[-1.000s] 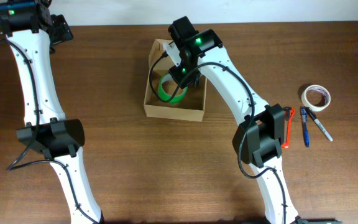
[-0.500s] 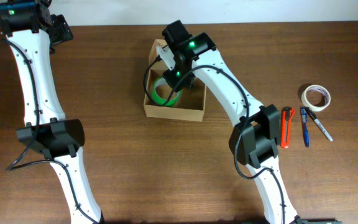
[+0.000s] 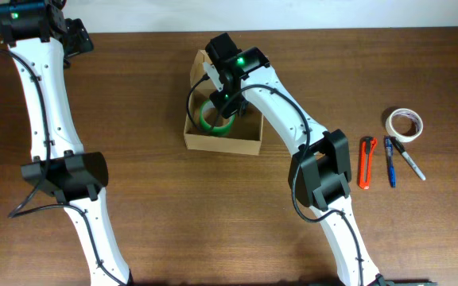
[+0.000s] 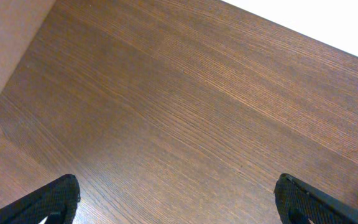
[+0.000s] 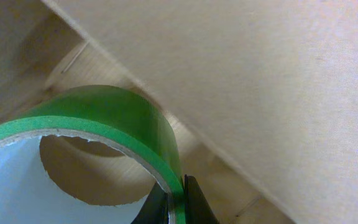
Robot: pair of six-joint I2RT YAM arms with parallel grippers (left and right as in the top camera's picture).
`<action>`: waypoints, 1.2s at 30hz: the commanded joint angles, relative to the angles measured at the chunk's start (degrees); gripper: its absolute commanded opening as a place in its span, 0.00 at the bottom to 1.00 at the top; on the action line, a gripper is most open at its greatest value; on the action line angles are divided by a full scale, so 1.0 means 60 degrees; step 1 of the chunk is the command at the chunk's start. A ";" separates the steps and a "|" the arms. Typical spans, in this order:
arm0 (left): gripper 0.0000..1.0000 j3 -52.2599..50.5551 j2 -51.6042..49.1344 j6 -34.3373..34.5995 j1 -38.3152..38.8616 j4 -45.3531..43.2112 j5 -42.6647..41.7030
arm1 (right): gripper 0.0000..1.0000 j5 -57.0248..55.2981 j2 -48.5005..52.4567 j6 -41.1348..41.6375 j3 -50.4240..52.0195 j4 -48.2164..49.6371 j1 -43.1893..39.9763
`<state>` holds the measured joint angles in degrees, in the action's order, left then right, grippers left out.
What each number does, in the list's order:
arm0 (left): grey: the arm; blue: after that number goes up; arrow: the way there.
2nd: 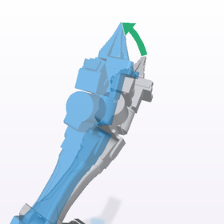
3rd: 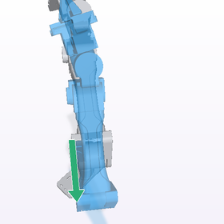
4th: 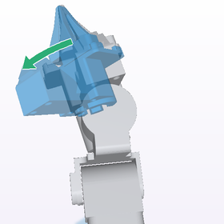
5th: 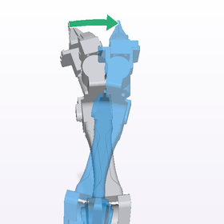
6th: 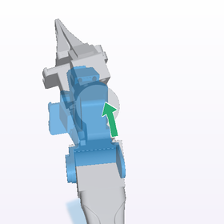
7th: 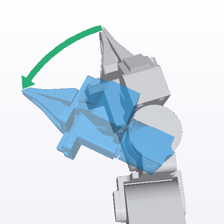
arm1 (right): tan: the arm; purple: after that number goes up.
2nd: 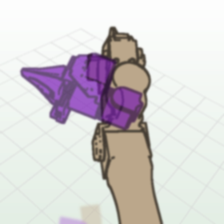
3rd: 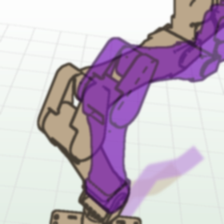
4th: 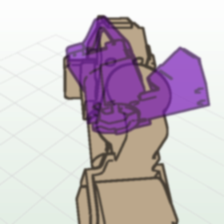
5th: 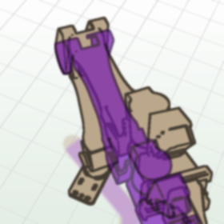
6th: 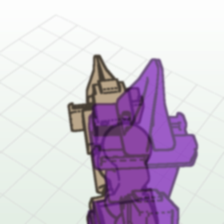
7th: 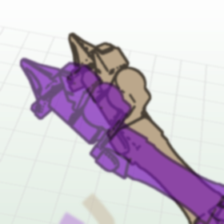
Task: Pack container
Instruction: 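Lower the green tape into the box and open the right gripper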
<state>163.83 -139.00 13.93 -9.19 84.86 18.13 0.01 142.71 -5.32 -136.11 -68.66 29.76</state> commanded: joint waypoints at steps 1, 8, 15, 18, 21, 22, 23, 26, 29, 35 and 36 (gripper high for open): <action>1.00 0.0044 -0.0138 0.0095 -0.0058 0.0007 -0.0066 | 0.04 -0.0379 0.0084 0.0295 -0.0025 0.0095 0.0168; 1.00 0.0044 -0.0138 0.0095 -0.0058 0.0007 -0.0066 | 0.04 -0.0368 0.0189 0.0474 -0.0025 0.0255 0.0284; 1.00 0.0044 -0.0138 0.0095 -0.0058 0.0007 -0.0066 | 0.04 -0.0368 0.0189 0.0474 -0.0025 0.0346 0.0317; 1.00 0.0044 -0.0138 0.0095 -0.0058 0.0007 -0.0066 | 0.04 -0.0368 0.0189 0.0474 -0.0025 0.0346 0.0317; 1.00 0.0044 -0.0138 0.0095 -0.0058 0.0007 -0.0066 | 0.07 -0.0372 0.0189 0.0474 -0.0025 0.0342 0.0317; 1.00 0.0044 -0.0138 0.0095 -0.0058 0.0007 -0.0066 | 0.13 -0.0372 0.0189 0.0474 -0.0025 0.0321 0.0317; 1.00 0.0044 -0.0138 0.0095 -0.0058 0.0007 -0.0066 | 0.18 -0.0372 0.0189 0.0470 -0.0025 0.0295 0.0317; 1.00 0.0044 -0.0138 0.0095 -0.0058 0.0007 -0.0066 | 0.28 -0.0372 0.0189 0.0470 -0.0029 0.0186 0.0317; 1.00 0.0044 -0.0138 0.0095 -0.0058 0.0007 -0.0066 | 0.31 -0.0375 0.0146 0.0463 -0.0197 -0.0120 0.0317; 1.00 0.0044 -0.0138 0.0095 -0.0058 0.0007 -0.0066 | 0.33 -0.1118 -0.0557 0.0433 -0.1370 -0.1246 0.0317; 1.00 0.0044 -0.0138 0.0095 -0.0058 0.0007 -0.0066 | 0.33 -0.1417 -0.0783 0.0433 -0.1654 -0.1501 0.0313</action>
<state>163.83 -139.00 13.93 -9.19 84.86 18.13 -3.40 142.67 -2.83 -140.88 -75.99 31.09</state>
